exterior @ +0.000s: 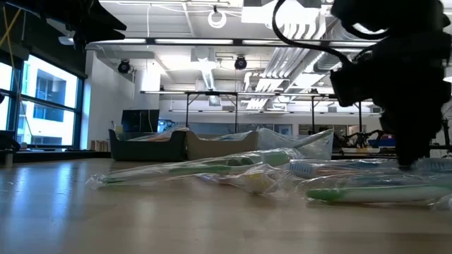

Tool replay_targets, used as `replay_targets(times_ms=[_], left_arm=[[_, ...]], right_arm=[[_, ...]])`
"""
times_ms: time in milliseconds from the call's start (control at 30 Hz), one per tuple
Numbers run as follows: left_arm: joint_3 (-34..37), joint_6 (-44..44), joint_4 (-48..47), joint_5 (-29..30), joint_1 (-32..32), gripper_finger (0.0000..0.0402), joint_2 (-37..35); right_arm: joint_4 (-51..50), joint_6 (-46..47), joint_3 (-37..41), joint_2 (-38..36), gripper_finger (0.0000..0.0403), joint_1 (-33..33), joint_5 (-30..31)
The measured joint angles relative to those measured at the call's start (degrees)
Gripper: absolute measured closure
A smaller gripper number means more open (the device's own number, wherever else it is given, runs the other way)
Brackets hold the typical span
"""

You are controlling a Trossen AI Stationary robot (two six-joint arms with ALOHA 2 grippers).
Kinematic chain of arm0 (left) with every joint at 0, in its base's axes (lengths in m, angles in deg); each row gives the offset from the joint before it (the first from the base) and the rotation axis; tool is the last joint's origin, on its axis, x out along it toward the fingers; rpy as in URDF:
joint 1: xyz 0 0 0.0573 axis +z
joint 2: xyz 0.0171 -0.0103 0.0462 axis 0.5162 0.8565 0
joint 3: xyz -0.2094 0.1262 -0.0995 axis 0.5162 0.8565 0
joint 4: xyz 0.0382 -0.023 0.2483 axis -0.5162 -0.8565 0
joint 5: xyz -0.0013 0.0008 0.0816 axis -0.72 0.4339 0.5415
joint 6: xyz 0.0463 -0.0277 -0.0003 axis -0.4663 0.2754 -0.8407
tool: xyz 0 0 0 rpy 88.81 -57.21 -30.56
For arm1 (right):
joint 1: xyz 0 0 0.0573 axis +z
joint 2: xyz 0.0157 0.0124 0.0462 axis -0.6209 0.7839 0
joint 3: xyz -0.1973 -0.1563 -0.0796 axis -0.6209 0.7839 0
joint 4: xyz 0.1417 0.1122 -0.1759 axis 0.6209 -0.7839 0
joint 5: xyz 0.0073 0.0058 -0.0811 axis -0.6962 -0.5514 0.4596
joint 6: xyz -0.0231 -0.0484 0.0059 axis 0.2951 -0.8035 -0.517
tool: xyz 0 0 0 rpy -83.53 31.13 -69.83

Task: Pick & Place Toothbrushes
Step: Put the blue toothbrush into the gray bin

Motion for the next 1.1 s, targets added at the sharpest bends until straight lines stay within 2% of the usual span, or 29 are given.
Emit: replay_targets(times_ms=[300,433,533,733,1100], left_arm=[[0.00,0.00,-0.01,0.00,0.00,0.0259,0.01],[0.00,0.00,-0.01,0.00,0.00,0.0259,0.01],[0.00,0.00,0.00,0.00,0.00,0.0259,0.00],[0.00,0.00,-0.01,0.00,0.02,0.0259,0.01],[0.00,0.00,0.01,-0.02,0.00,0.0259,0.01]], right_arm=[[1.24,-1.92,-0.02,-4.92,0.0259,-6.82,0.40],[6.34,-2.60,-0.04,-5.55,0.0265,-9.10,0.02],[10.44,-3.56,-0.06,-5.02,0.0289,-9.89,-0.07],[11.86,-7.17,-0.04,-4.16,0.0387,-10.92,0.18],[14.60,-7.17,-0.02,2.52,0.0401,-10.94,-3.49]])
